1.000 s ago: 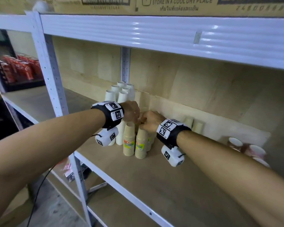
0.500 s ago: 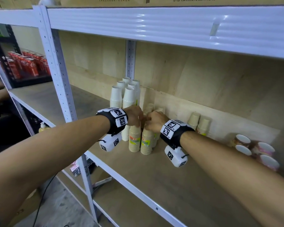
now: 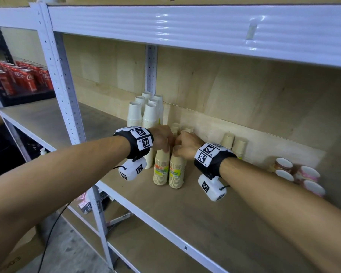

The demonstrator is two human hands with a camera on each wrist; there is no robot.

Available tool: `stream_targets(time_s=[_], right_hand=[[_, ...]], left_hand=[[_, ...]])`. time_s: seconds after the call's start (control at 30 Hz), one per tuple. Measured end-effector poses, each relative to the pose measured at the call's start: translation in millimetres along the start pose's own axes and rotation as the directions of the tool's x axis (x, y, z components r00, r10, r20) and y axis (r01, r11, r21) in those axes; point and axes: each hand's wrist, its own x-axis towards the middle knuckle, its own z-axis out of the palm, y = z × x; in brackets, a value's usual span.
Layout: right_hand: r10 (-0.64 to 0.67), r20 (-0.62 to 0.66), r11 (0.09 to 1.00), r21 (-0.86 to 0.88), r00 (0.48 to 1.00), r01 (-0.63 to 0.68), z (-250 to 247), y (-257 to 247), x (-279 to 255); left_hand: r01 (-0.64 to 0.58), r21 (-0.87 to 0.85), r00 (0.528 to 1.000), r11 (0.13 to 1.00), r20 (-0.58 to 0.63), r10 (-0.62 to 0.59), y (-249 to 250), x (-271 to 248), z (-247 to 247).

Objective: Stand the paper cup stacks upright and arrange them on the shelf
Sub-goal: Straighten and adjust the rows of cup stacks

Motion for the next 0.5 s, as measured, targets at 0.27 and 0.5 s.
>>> stream_targets(time_s=[0.27,0.5], right_hand=[[0.143,-0.017,0.989,-0.03,0.99,-0.143,-29.8,24.5,-19.6],[0.303,-0.077,0.952,-0.023,0.95,-0.306,-50.5,60.1,-30.5]], left_hand=[[-0.109,-0.045,0.994,0.993,-0.001,0.109,35.9,20.6,-13.9],[-0.198,-0.087,0.979,0.976,-0.069,0.192,70.3,53.3,-21.0]])
